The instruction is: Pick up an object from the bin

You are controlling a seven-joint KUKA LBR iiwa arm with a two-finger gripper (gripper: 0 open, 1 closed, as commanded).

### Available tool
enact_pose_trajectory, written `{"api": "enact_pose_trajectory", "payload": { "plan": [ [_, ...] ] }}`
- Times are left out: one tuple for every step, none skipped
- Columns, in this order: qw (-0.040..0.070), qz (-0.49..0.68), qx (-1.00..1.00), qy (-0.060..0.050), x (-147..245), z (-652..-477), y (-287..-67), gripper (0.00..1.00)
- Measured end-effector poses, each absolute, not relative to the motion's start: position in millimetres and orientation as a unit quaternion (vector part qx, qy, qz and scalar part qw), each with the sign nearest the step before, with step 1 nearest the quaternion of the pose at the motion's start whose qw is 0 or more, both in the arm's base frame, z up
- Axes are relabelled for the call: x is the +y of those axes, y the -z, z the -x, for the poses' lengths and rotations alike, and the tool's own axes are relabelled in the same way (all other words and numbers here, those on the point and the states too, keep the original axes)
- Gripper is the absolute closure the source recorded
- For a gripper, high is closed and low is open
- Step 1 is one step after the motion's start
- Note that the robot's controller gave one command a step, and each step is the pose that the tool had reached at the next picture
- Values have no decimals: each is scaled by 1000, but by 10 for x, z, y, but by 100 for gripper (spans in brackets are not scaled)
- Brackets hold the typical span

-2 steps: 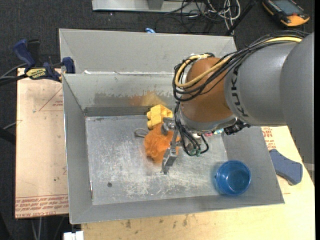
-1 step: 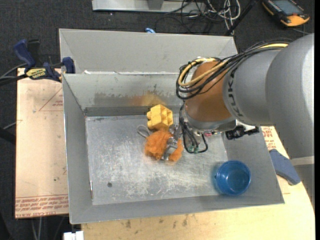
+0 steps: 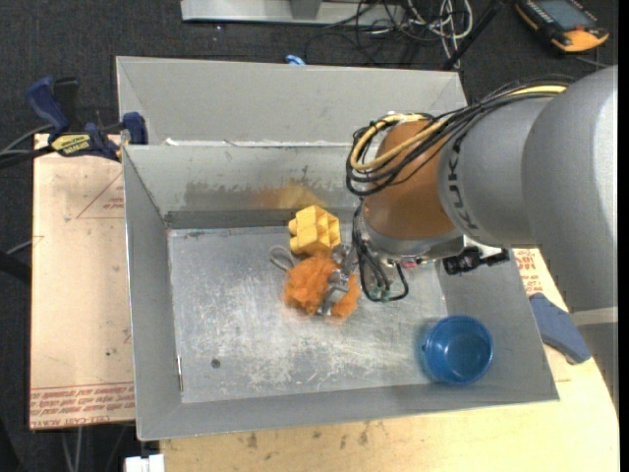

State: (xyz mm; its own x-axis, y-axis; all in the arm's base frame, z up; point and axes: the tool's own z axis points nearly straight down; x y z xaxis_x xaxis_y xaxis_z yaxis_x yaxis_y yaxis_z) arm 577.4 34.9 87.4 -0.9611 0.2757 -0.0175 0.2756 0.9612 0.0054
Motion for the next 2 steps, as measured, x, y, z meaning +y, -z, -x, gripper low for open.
{"api": "enact_pose_trajectory", "payload": {
  "plan": [
    [3, -137, 991, -1, 479, -5806, -2340, 100],
    [1, -137, 991, -1, 478, -5801, -2331, 100]
  ]
}}
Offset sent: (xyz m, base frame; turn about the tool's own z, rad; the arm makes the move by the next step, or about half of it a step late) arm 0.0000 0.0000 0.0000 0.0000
